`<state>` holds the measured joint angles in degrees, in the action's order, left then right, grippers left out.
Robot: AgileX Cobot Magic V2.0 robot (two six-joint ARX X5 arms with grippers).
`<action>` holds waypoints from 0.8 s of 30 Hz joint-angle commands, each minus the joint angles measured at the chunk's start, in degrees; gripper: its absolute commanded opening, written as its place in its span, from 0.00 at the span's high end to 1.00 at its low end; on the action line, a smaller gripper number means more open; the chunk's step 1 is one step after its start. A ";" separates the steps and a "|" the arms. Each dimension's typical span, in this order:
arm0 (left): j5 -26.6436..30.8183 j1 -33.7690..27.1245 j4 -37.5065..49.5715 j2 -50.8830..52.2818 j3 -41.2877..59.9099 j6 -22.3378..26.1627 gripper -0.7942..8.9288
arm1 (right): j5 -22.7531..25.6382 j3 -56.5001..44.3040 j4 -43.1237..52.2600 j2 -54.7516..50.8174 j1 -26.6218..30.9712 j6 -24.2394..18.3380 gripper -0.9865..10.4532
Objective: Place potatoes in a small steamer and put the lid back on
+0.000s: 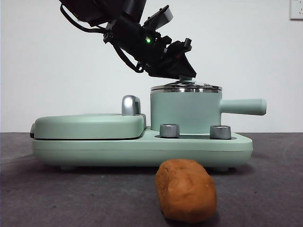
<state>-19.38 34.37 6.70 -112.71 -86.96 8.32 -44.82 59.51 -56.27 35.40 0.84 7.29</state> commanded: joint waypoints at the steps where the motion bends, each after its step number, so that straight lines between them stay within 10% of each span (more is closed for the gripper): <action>1: -0.07 0.46 0.55 1.11 -1.92 -2.03 0.86 | 0.02 1.16 0.39 0.35 -0.02 -0.02 0.48; 13: -0.07 -0.04 -2.43 10.88 -1.92 -5.44 0.86 | 6.62 1.29 -1.86 4.92 -5.64 2.21 0.52; 24: -0.07 -3.98 -17.92 21.81 -1.92 -0.11 0.86 | 20.17 1.29 0.00 18.84 -25.75 10.62 0.53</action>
<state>-19.35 30.39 -12.34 -92.01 -86.96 5.69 -25.91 59.66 -57.25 52.93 -22.92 15.42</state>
